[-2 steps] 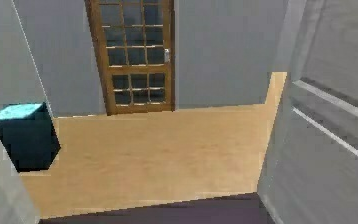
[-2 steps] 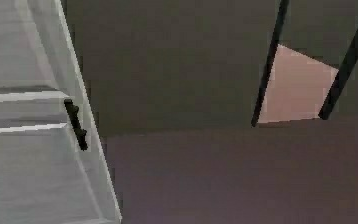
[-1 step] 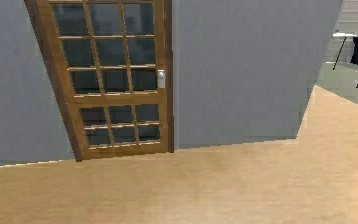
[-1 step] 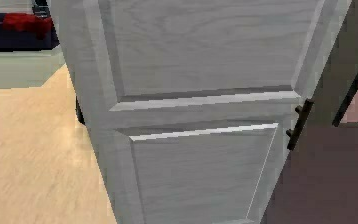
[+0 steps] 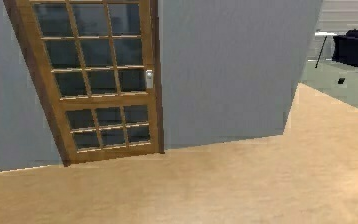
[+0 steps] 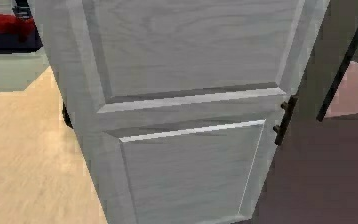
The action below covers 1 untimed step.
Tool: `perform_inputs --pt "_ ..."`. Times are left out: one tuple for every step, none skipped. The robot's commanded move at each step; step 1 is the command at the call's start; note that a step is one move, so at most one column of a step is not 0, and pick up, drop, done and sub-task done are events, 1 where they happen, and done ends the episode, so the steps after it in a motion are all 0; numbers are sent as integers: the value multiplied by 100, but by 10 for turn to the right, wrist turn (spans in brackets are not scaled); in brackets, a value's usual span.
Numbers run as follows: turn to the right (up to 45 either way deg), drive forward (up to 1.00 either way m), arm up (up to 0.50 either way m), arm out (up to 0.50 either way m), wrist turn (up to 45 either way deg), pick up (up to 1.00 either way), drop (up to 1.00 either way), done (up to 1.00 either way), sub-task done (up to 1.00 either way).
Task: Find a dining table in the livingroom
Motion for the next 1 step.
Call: perform_inputs --pt "0 50 0 0 0 0 0 0 0"
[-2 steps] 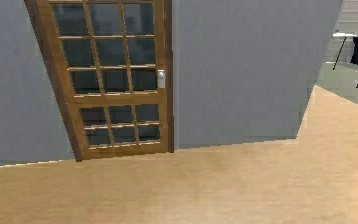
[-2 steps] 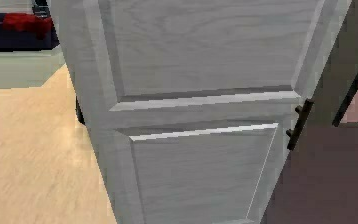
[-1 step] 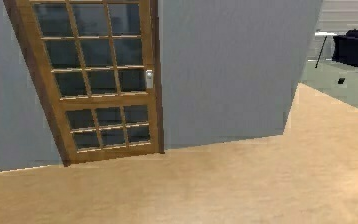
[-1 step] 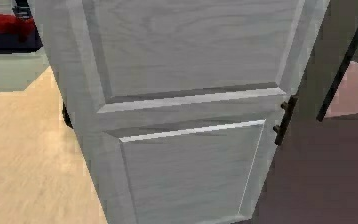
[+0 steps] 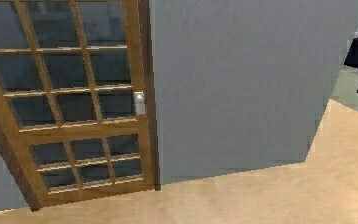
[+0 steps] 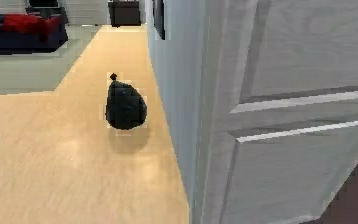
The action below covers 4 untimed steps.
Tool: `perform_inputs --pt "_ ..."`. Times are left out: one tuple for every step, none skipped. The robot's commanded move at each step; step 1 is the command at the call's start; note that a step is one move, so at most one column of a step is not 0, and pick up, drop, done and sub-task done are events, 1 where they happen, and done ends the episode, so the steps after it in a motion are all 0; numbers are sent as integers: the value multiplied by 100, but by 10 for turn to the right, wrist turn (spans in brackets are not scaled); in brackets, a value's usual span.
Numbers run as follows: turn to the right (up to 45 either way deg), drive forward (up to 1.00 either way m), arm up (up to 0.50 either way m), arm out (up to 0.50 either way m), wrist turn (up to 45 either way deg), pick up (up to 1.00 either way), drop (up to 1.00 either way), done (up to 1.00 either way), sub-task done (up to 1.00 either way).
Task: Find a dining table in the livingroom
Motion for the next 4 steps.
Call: perform_inputs --pt "300 0 0 0 0 0 0 0 0" --pt "0 45 0 0 0 0 0 0 0" --pt "390 0 0 0 0 0 0 0 0" --pt "30 0 0 0 0 0 0 0 0"
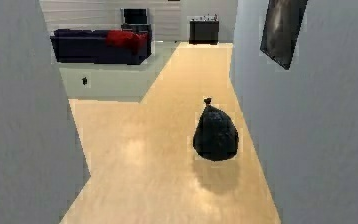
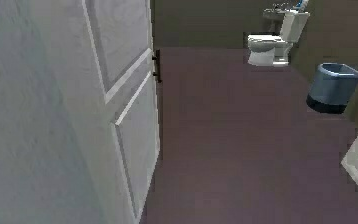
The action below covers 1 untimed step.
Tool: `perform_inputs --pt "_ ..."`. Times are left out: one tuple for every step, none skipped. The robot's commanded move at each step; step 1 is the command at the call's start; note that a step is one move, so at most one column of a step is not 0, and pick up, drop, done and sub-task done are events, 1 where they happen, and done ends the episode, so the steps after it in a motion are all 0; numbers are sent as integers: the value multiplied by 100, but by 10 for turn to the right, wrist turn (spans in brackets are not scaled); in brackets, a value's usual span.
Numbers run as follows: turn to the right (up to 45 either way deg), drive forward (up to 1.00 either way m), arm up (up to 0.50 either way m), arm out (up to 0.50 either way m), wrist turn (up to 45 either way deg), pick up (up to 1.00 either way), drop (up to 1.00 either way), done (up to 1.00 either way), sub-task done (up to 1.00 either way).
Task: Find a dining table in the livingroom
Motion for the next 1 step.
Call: perform_inputs --pt "0 20 0 0 0 0 0 0 0"
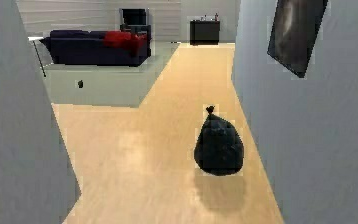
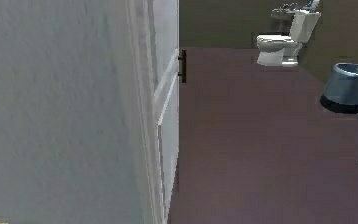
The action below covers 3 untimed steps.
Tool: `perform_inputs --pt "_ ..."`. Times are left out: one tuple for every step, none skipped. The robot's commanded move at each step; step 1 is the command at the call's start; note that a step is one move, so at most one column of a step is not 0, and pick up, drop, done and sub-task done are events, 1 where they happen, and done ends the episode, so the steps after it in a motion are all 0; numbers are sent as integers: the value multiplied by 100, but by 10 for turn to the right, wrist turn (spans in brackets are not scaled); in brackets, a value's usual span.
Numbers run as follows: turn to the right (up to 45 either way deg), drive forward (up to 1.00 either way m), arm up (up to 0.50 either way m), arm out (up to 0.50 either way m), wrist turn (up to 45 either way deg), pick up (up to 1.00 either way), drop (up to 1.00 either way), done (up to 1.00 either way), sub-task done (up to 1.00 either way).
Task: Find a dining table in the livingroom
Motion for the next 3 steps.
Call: perform_inputs --pt "-150 0 0 0 0 0 0 0 0" --pt "0 100 0 0 0 0 0 0 0" --pt "0 45 0 0 0 0 0 0 0"
